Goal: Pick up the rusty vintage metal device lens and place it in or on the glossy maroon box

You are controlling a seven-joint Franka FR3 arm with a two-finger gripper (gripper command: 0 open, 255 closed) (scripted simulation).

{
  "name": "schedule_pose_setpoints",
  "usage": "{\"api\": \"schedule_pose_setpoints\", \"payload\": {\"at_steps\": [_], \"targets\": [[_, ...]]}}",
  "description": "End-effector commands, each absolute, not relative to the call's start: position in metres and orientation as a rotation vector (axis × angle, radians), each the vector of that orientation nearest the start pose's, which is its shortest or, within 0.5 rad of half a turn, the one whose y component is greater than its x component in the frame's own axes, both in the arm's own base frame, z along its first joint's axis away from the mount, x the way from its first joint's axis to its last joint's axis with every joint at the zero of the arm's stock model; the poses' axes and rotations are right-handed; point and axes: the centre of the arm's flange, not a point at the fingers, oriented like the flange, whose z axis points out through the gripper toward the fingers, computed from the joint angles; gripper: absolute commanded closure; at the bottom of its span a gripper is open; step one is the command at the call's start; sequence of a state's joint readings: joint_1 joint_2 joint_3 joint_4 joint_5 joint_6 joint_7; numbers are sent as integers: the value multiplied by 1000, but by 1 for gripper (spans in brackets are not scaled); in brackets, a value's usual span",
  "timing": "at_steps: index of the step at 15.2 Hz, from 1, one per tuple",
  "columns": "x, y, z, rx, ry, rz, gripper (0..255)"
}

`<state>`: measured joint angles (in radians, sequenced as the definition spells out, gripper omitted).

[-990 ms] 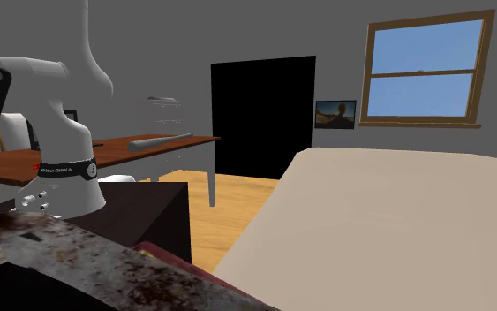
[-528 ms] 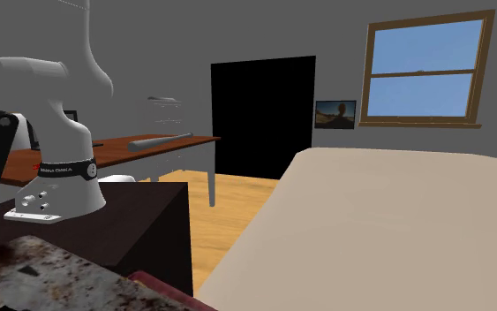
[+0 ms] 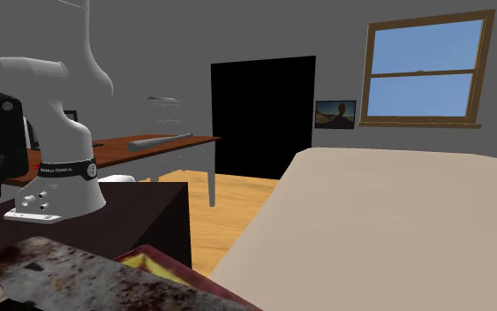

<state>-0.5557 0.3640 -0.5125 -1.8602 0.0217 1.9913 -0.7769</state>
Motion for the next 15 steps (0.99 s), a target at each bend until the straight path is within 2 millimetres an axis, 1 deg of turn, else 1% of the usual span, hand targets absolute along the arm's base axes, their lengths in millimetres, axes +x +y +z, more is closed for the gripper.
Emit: {"api": "schedule_pose_setpoints", "payload": {"at_steps": [1, 3, 6, 7, 15], "targets": [[308, -522, 333, -3035, 444, 368, 0], [308, -522, 333, -3035, 444, 368, 0], [317, -525, 371, -3035, 444, 368, 0], [319, -526, 381, -3035, 444, 368, 0], [319, -526, 381, -3035, 444, 368, 0]]}}
